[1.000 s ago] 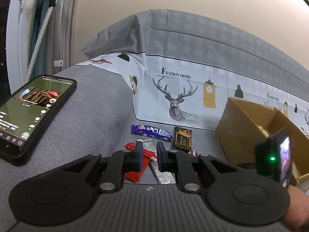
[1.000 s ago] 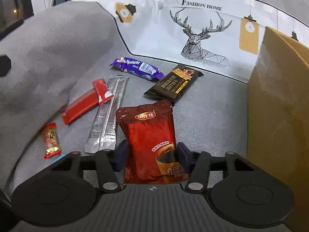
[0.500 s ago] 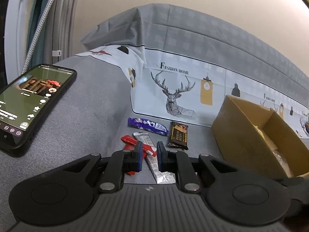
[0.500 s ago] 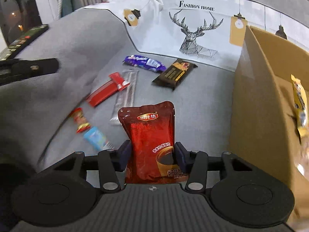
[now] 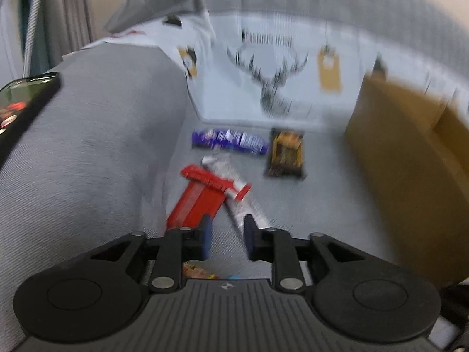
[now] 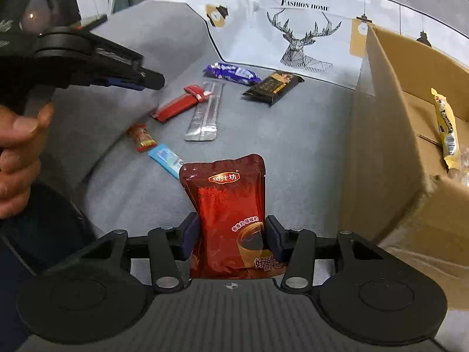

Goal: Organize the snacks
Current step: 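Grasp the red wrapper packet with the left tool while the right tool holds the coffee pouch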

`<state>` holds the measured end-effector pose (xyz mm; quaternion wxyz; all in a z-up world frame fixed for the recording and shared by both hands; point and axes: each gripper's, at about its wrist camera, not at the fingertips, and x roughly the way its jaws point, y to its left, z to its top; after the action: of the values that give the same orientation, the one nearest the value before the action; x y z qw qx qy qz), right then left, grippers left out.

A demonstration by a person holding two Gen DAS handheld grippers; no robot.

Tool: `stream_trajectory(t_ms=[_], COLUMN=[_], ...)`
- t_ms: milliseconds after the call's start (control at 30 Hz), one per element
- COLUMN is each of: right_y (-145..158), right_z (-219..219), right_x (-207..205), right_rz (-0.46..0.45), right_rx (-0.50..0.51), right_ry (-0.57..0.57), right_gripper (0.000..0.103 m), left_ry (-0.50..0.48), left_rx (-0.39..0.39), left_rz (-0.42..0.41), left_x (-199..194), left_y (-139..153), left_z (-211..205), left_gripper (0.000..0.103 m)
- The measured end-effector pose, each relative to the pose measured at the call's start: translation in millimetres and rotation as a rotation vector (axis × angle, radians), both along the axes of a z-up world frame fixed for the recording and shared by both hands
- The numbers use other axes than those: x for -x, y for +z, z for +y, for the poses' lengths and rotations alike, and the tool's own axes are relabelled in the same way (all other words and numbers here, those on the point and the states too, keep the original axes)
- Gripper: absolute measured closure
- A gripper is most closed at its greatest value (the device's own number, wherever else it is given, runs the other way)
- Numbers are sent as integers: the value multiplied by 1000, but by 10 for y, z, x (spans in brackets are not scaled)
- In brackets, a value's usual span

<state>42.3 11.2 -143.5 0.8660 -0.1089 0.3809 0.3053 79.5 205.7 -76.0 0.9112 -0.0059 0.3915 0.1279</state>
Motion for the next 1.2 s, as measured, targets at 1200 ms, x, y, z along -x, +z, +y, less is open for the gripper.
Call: stream_trajectory(t_ms=[1200], right_y=[-116], right_z=[-15], right_x=[-20], right_rz=[-13], right_rx=[-13], right_ry=[-38], right_gripper=[49], left_ry=[-131], left_rx=[388], left_rz=[111], left_x=[75], left_y=[-97], left_z=[264], left_gripper=[75])
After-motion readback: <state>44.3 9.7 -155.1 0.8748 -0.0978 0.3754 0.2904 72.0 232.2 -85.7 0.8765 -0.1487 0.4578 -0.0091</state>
